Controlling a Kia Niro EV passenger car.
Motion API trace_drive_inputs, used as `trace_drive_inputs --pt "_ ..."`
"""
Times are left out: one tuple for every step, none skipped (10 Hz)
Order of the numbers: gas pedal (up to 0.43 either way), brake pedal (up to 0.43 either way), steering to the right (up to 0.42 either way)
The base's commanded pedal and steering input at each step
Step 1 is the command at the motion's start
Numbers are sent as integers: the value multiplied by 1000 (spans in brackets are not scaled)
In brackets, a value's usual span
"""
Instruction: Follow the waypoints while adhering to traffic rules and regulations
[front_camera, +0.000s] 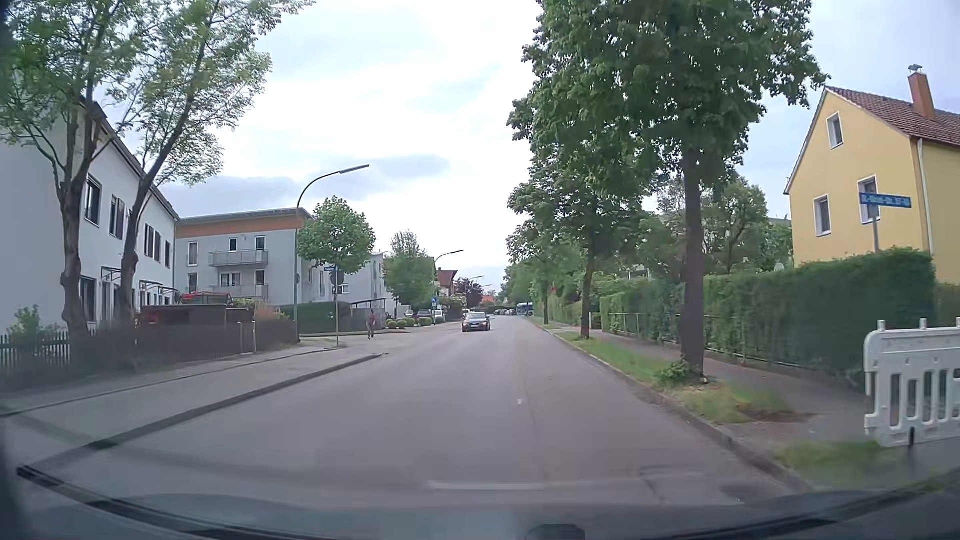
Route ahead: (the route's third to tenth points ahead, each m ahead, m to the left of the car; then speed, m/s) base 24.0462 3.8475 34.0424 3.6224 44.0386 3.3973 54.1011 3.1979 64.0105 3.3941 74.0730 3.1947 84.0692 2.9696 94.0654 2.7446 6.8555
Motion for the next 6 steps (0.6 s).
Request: trace_drive_inputs --pt "130 0 -3" --pt "130 0 -1" --pt "130 0 1" --pt "130 0 1" --pt "130 0 2" --pt "130 0 4"
